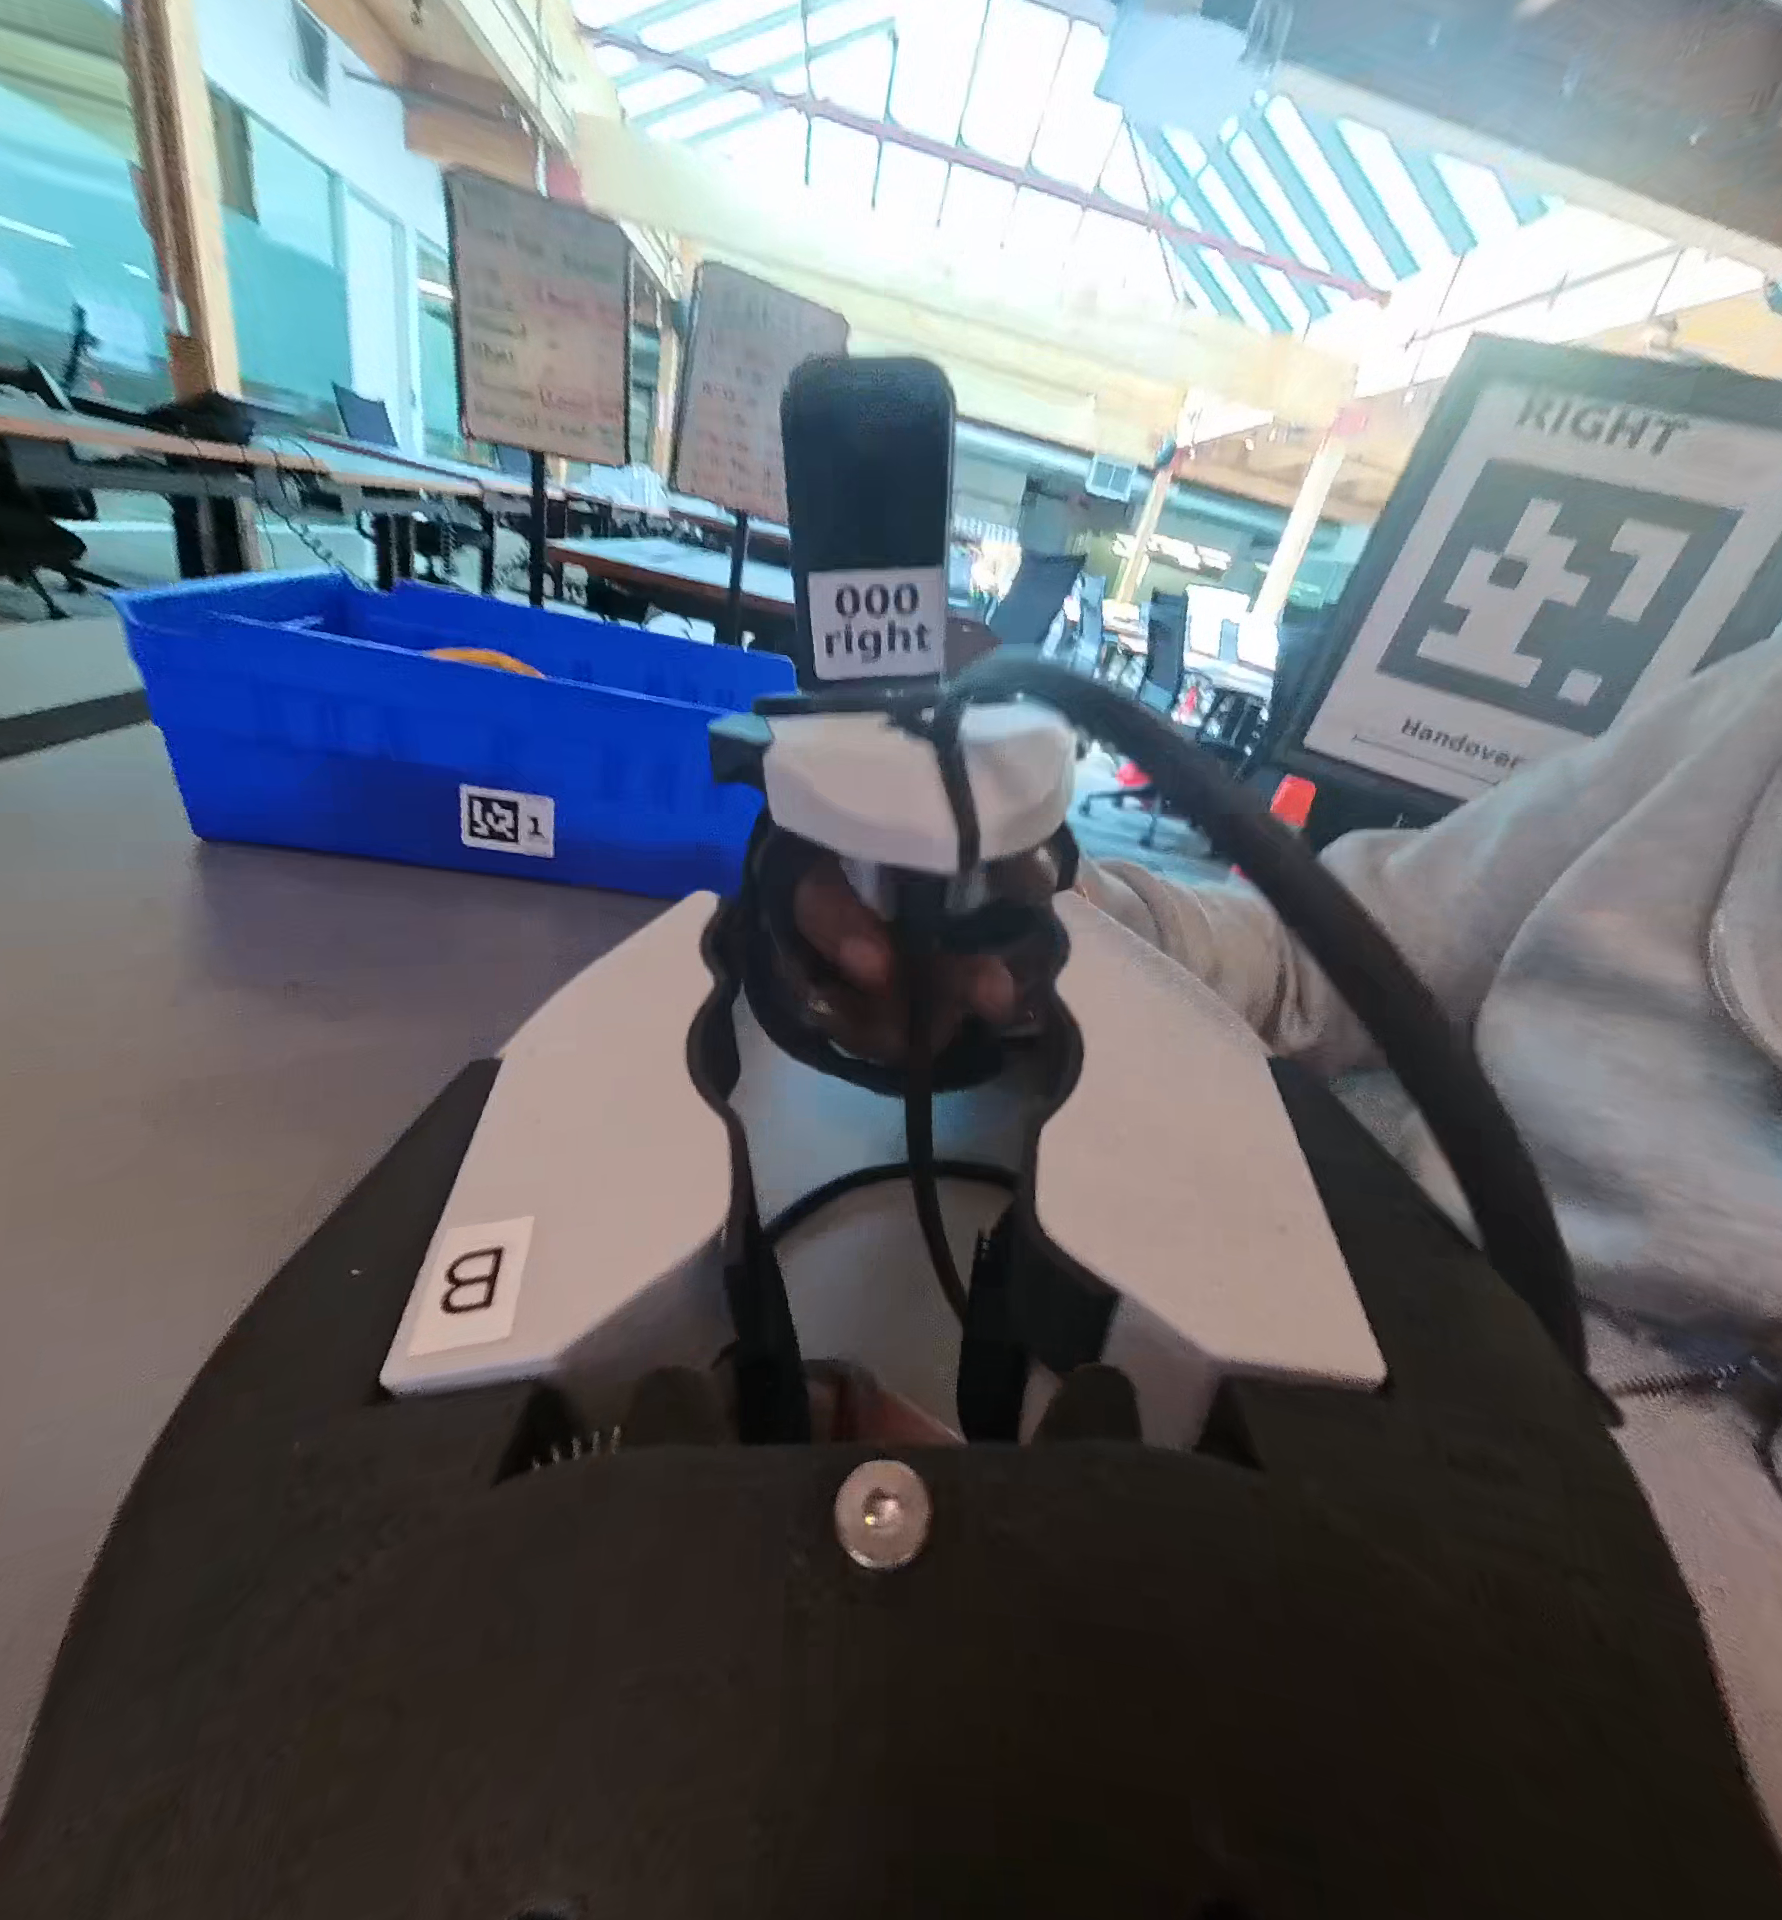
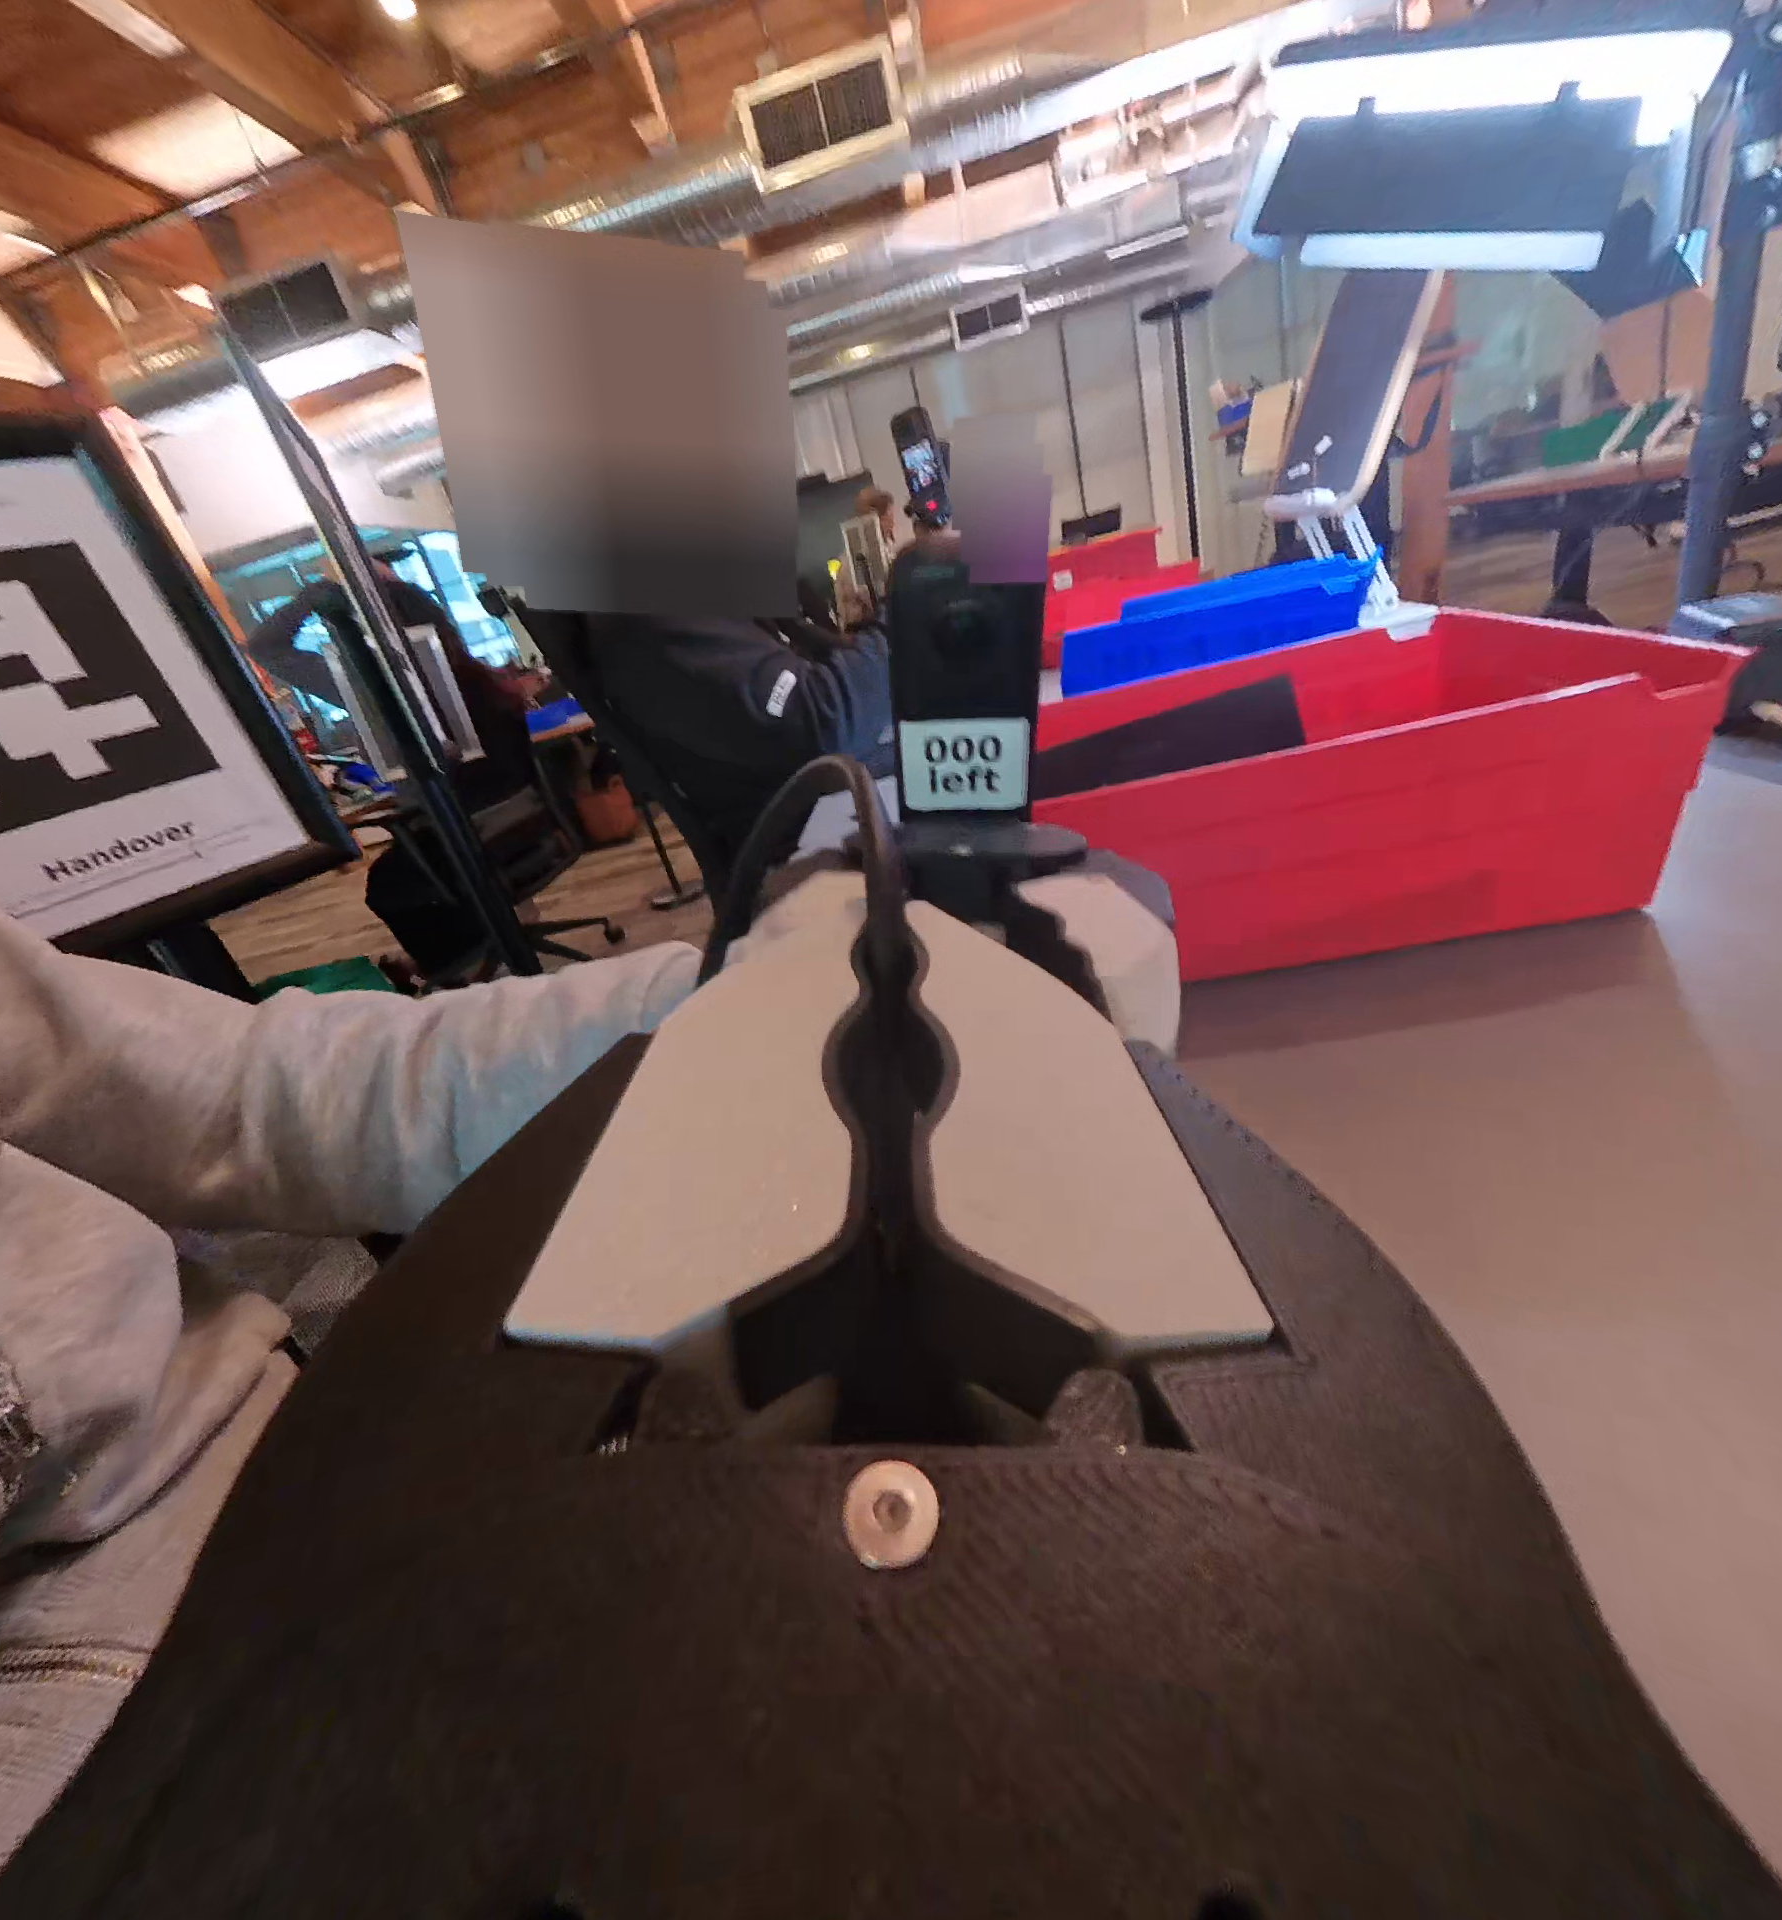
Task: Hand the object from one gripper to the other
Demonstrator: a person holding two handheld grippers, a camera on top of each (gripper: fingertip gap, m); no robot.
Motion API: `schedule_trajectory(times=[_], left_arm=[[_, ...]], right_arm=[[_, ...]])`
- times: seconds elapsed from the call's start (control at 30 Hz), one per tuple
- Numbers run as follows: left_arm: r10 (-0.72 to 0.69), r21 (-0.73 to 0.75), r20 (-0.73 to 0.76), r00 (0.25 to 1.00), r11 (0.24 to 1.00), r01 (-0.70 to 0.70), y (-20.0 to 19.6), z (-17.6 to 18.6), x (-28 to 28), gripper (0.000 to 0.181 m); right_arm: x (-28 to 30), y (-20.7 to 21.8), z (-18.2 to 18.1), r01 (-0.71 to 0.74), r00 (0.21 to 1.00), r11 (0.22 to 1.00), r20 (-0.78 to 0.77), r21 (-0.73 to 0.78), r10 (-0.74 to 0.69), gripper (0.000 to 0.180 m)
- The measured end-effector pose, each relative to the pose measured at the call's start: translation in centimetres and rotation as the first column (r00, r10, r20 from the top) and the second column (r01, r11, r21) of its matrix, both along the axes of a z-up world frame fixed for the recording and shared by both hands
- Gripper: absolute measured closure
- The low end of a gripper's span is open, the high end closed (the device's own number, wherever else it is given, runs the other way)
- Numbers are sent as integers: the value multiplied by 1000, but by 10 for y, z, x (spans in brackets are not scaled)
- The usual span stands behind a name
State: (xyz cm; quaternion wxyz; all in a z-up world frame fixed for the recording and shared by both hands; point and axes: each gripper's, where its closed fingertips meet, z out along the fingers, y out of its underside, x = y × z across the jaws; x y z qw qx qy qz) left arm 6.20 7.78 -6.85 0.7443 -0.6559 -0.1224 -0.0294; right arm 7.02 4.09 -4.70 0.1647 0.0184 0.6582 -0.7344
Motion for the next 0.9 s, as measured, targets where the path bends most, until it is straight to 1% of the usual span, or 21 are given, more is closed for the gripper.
schedule_trajectory(times=[0.07,0.13,0.2,0.27,0.3,0.4,0.43,0.53,0.6,0.63,0.77,0.83,0.9], left_arm=[[-60,-48,12,998,997,60,9,-9,8,126],[-76,-123,-14,997,990,74,18,-19,11,132],[-64,-184,-68,996,982,51,24,-27,10,150],[-61,-196,-85,995,980,43,24,-28,11,171],[-57,-193,-86,995,980,40,23,-28,10,175],[-40,-167,-74,996,986,27,17,-23,7,175],[-20,-155,-77,997,988,8,15,-20,4,175],[70,-113,-105,992,990,-82,3,-12,-8,175],[119,-31,-119,986,992,-123,-6,1,-13,175],[136,13,-122,983,991,-135,-11,9,-14,175],[196,113,-133,972,977,-181,-25,24,-18,175],[182,130,-130,975,978,-165,-26,26,-16,175],[156,132,-139,978,982,-138,-23,27,-12,175]], right_arm=[[2,2,7,-4,1000,999,-5,-44,4,180],[3,3,11,-12,1000,997,-5,-71,11,180],[5,2,11,-25,1000,997,10,-73,26,180],[5,1,9,-12,1000,998,-10,-62,11,180],[4,1,9,-2,1000,998,-21,-60,0,180],[-1,4,13,26,999,996,-18,-81,-28,180],[-5,7,16,43,999,994,-15,-97,-44,177],[-17,14,18,103,994,990,-10,-98,-104,155],[-21,17,15,102,995,993,4,-65,-102,146],[-23,18,14,99,995,994,15,-50,-99,144],[-28,12,-5,86,993,995,76,54,-90,147],[-21,3,-18,53,996,993,66,109,-60,147],[-16,-7,-29,57,997,986,33,154,-63,147]])
